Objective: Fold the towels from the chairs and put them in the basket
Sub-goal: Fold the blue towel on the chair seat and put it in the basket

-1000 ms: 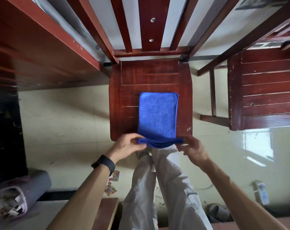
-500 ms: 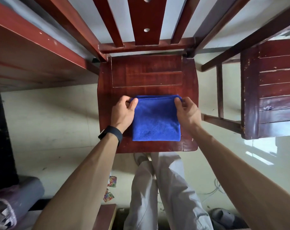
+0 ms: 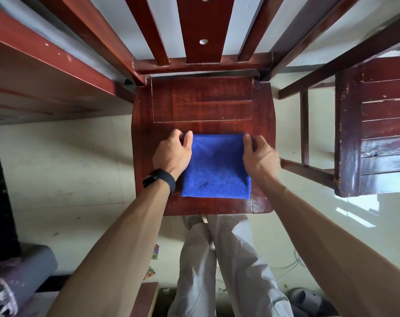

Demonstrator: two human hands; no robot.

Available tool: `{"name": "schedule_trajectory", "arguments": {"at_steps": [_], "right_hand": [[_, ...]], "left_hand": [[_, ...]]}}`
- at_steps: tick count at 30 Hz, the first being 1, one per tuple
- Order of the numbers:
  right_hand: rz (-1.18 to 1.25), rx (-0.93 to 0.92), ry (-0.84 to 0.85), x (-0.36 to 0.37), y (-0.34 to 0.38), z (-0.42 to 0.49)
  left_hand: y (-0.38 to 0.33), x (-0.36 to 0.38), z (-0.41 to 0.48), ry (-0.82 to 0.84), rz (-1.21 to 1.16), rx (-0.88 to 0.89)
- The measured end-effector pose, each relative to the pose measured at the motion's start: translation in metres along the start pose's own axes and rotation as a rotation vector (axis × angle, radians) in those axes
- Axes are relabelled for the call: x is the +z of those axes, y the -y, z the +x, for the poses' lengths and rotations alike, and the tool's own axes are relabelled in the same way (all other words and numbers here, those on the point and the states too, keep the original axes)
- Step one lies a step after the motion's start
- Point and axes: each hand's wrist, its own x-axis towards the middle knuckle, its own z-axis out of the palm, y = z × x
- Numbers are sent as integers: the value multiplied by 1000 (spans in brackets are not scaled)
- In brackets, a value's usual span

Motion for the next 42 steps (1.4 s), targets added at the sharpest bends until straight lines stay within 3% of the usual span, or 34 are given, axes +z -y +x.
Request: {"name": "schedule_trajectory", "arguments": {"at_steps": [11, 13, 15, 17, 20, 23, 27, 33, 36, 39, 42], "right_hand": [[-145, 40, -87, -1, 7, 12], [-92, 17, -162, -2, 5, 3], [-53, -125, -315, 0, 1, -14], [-80, -331, -401, 11, -3, -35], [-235, -606, -276, 37, -13, -48], [-362, -633, -137, 50, -26, -34], [-346, -563, -164, 57, -41, -21], [-270, -270, -194, 45, -37, -37], [-20, -164, -213, 25, -36, -48], [251, 42, -30, 8, -28, -52], [421, 287, 180, 1, -19, -41]], "left_hand": [[-7, 0, -3, -128, 231, 116], [-3, 3, -14, -251, 218, 207], [5, 11, -30, -364, 250, 396], [11, 24, -48, -321, 276, 595], [19, 43, -60, -136, 382, 652], [33, 53, -47, -99, 421, 586], [43, 56, -35, -101, 396, 599], [42, 44, -44, -161, 394, 459], [28, 31, -56, -284, 124, 292], [11, 23, -56, -146, -279, -50], [2, 18, -50, -3, -398, -341]]}}
